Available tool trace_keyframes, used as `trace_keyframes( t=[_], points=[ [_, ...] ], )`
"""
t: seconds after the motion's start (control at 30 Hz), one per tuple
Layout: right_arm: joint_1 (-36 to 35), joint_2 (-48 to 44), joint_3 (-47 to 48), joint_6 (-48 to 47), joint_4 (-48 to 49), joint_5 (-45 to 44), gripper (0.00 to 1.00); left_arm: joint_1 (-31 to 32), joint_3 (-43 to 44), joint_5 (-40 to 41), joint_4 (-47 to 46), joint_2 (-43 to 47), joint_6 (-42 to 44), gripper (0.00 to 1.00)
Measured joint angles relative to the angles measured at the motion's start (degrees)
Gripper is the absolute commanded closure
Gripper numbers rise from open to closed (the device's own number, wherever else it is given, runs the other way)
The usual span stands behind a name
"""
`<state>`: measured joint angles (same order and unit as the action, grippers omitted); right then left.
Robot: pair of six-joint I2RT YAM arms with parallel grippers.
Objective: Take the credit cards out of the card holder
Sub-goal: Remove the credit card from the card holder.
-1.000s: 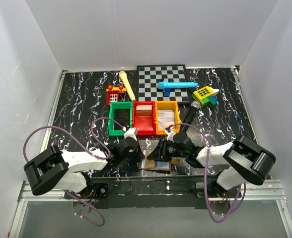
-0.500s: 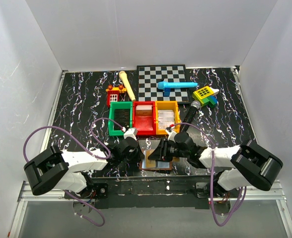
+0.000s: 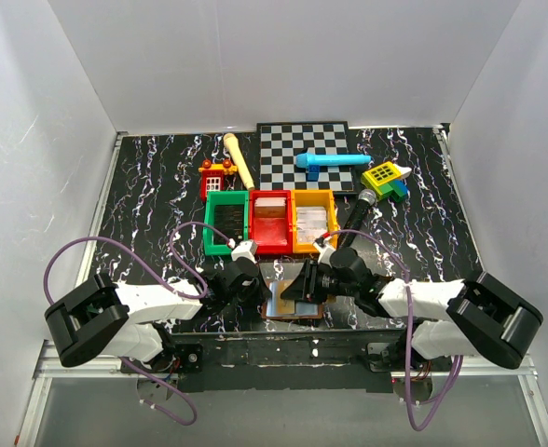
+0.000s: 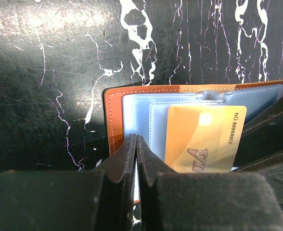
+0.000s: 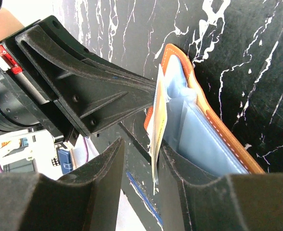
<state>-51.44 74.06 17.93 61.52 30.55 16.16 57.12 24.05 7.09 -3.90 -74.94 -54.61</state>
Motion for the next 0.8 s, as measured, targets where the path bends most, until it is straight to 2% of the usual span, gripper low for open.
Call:
trace_keyframes(
  t=[0.5,0.8],
  points=[
    [0.0,-3.8,-0.1,-0.8,-4.2,-1.4,0.61,0.0,-0.1,0.2,0.1,0.1,-0.5,1.00],
    [0.0,-5.6,-0.2,-1.8,-7.0,-2.4,0.70,0.0,-0.1,0.2,0.3,0.3,-0.5,1.00]
  ],
)
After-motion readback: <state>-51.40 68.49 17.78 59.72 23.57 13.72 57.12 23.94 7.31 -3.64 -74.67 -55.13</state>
